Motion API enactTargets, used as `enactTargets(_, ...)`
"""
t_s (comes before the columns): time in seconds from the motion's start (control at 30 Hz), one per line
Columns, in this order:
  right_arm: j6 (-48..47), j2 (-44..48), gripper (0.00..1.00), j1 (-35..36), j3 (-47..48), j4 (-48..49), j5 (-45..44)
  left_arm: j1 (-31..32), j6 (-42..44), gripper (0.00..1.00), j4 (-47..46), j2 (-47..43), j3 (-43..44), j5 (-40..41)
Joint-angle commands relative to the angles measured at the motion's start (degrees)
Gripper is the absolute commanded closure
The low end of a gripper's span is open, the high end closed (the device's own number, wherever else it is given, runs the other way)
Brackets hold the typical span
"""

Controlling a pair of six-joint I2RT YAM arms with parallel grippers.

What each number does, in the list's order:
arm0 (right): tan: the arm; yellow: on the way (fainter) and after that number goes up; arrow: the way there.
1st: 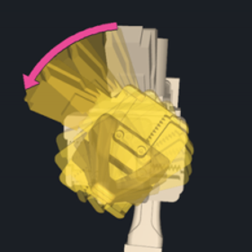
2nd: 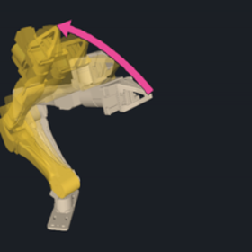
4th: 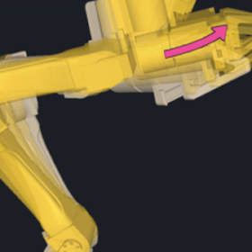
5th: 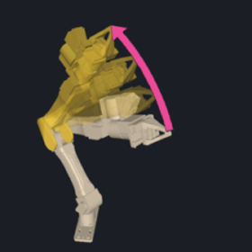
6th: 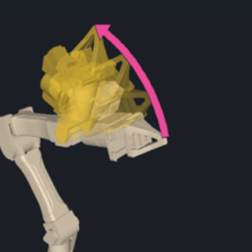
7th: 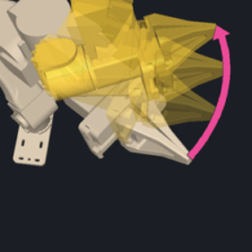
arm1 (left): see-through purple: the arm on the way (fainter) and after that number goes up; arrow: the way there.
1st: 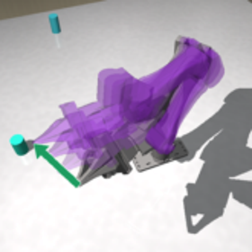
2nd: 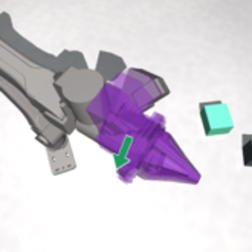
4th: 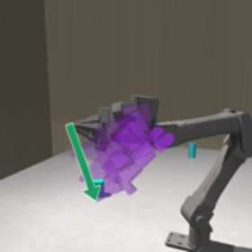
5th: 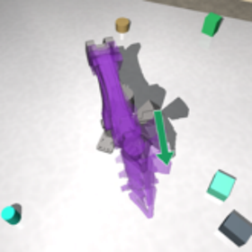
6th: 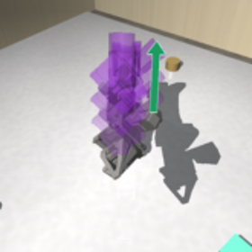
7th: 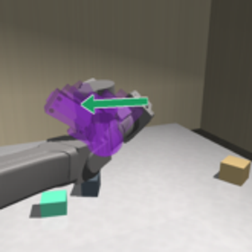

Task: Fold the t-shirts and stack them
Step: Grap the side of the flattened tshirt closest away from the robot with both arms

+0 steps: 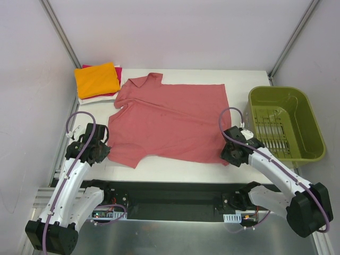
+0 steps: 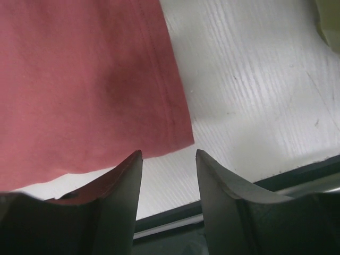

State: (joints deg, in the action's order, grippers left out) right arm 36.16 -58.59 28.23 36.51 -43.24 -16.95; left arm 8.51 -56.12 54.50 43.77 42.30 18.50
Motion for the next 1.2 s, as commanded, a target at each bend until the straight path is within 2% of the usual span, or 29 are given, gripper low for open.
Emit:
enactTargets(0.0,2.42,-1.35,0.53,-0.28,-1.79,2.64,1.22,-0.6,1.01,1.0,1.66,-0.35,1.11,1.36)
enactTargets(0.37,2.34,-4.87,0.62,-0.72,-3.99,5.1,-1.24,-0.6,1.19,1.0,1.66,-1.05,1.91,1.63)
enactTargets(0.6,1.02,-5.83,0.65,-0.72,-5.05,11.24,0.52,-0.6,1.45,1.0,1.66,-2.72,2.43,1.71)
enactTargets(0.7,-0.64,-6.36,0.84,-0.81,-4.7,12.48,0.43,-0.6,1.89,1.0,1.49,-3.07,2.96,1.36)
enactTargets(0.73,-1.09,-6.45,0.97,-0.81,-3.83,12.05,0.25,-0.6,1.98,1.0,1.49,-3.16,3.13,1.27)
enactTargets(0.87,-3.64,-4.61,0.99,-0.72,0.82,4.51,-2.03,-0.6,2.24,1.0,1.66,-4.39,4.45,0.31)
enactTargets(1.03,-8.72,5.92,0.99,-0.81,8.13,-10.26,-9.5,-0.6,2.94,1.0,2.71,-7.47,5.95,-0.75)
enactTargets(1.17,-10.76,12.52,0.99,-0.81,9.9,-15.37,-7.05,-0.6,2.07,1.0,5.17,-9.14,5.25,-4.34)
